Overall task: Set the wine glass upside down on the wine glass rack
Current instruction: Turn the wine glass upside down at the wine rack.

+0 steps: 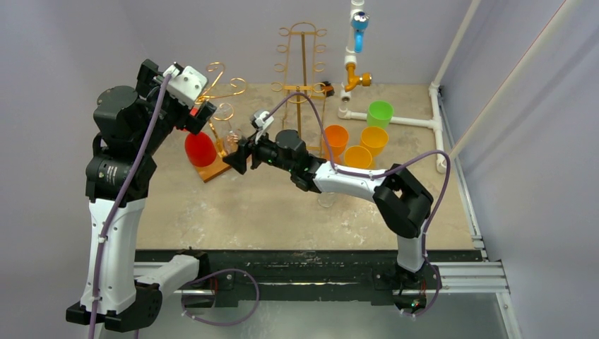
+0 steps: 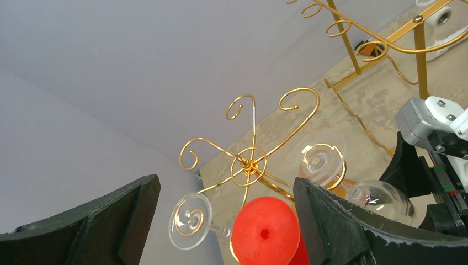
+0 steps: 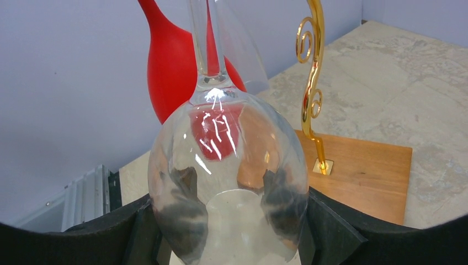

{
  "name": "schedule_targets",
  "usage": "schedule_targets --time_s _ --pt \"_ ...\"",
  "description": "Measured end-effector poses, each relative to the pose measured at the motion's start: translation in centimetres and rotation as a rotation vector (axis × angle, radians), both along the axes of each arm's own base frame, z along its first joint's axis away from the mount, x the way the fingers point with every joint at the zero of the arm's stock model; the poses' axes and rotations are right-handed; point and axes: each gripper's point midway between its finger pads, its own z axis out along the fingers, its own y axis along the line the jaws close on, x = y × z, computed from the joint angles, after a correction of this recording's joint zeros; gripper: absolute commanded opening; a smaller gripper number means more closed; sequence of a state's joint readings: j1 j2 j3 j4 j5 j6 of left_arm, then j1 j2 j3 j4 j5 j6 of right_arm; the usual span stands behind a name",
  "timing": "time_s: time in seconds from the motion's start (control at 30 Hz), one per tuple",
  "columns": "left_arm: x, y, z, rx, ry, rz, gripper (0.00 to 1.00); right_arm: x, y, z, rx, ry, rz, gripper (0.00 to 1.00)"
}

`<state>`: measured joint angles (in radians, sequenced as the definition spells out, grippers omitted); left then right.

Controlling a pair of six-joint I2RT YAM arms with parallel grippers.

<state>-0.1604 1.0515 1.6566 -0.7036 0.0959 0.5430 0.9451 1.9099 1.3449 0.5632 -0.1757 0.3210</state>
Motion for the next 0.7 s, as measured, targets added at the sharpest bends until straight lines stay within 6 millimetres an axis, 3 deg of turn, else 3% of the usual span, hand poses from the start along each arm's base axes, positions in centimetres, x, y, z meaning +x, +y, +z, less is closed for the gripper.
schedule_targets --time_s 0.23,0.7 --pt "0.0 0.01 -0.11 0.001 0.001 0.0 1.0 0.04 0.01 0.52 0.032 -0.007 -0.003 0.38" --pt "-0.1 0.17 -0.31 0.005 0.0 0.007 1.0 0.4 -0.44 -0.09 0.061 0.042 -0.035 0.61"
